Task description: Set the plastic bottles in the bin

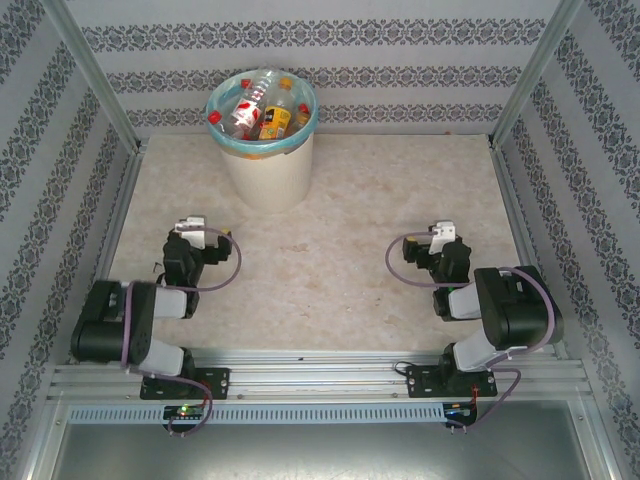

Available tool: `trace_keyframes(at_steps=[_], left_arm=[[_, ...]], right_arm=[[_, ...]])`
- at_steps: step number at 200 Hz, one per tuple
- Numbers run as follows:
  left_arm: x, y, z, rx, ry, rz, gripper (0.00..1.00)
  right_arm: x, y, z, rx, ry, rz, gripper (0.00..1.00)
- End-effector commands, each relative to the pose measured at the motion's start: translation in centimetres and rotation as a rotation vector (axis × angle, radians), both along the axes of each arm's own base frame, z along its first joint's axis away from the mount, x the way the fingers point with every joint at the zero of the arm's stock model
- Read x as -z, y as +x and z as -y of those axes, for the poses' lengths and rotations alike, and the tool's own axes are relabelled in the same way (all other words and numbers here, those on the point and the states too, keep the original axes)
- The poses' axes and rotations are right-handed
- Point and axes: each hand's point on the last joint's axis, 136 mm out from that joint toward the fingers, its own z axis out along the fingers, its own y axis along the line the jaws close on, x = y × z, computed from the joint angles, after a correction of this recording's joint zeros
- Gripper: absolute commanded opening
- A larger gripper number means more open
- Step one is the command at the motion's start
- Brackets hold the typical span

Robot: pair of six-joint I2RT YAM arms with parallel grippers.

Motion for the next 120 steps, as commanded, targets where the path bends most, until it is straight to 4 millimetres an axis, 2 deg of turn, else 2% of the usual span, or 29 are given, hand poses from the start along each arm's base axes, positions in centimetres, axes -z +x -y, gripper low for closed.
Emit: trace_keyframes(at_steps=[1,19,28,39,120], left_arm=[[-2.8,0.6,-0.3,-0.008,-0.014,0.124,1.0],[-2.2,1.7,-4.3,-0.256,-0.021,0.064,1.0],[-2.1,2.1,-3.6,-0.225,-0.003,0.043,1.0],[-1.8,2.6,-3.7,-0.241,0.017,0.01,1.0],[-1.7,3.1,-2.1,-0.153,0.029,-0.01,1.0]], right_arm=[[-3.0,2.2,2.1,0.153,-0.009,0.065,0.98],[-2.8,2.2,1.9,0.154,-0.021,0.052,0.98],[-2.9,2.2,1.9,0.152,-0.021,0.061,0.98],[-3.0,2.3,1.9,0.152,-0.021,0.061,0.98],[-2.9,2.2,1.9,0.151,-0.023,0.058,0.98]])
